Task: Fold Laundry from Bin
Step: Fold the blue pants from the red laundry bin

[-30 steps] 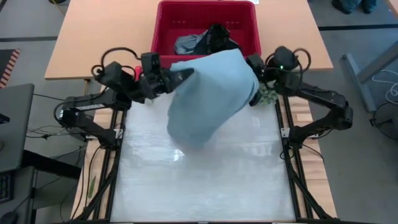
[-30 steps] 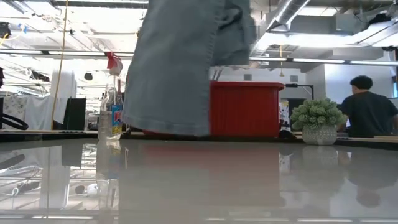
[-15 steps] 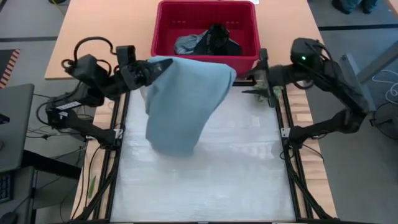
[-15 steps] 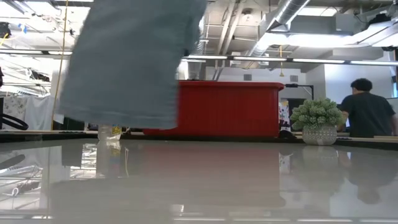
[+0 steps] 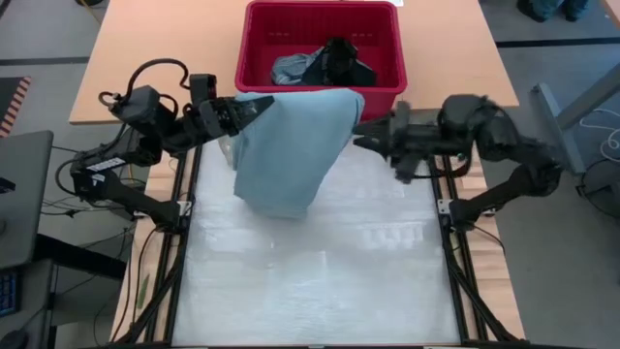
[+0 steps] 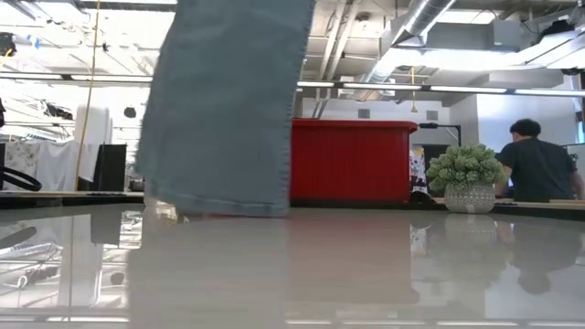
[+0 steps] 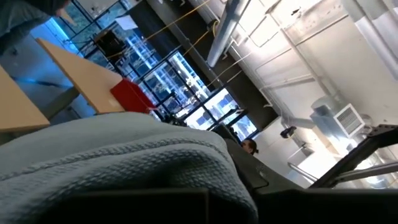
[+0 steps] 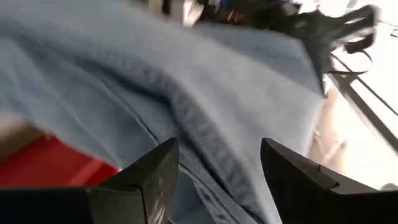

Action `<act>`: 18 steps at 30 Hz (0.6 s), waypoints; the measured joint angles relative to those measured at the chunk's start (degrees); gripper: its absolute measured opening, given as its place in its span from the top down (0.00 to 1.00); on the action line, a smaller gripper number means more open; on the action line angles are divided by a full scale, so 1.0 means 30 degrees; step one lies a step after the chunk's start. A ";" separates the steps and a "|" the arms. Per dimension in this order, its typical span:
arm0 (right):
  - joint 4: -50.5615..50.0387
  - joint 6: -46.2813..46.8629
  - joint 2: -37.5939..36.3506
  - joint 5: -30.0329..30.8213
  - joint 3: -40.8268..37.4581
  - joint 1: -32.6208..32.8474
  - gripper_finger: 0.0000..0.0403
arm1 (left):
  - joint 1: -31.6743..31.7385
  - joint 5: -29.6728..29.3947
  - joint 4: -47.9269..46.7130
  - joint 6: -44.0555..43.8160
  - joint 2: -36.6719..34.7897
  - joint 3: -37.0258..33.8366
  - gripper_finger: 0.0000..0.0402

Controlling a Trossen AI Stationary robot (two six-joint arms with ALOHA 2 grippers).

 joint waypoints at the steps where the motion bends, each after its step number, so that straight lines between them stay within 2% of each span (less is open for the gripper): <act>1: 0.0186 -0.0969 0.0227 0.0939 0.0000 0.0211 0.37 | 0.0000 0.0063 -0.0052 -0.0050 -0.0037 0.0000 1.00; 5: 0.1622 -0.4036 0.1022 0.4177 -0.0013 0.0848 0.39 | 0.0000 0.0134 -0.0604 -0.0421 -0.0146 0.0000 1.00; 9: 0.1711 -0.6527 0.1358 0.6045 -0.0017 0.1016 0.44 | 0.0073 0.0131 -0.1209 -0.0481 -0.0480 -0.0007 1.00; 18: 0.1387 -0.7333 0.1340 0.6674 -0.0029 0.0819 0.49 | 0.0648 -0.0046 -0.3261 -0.0646 -0.1794 -0.0022 1.00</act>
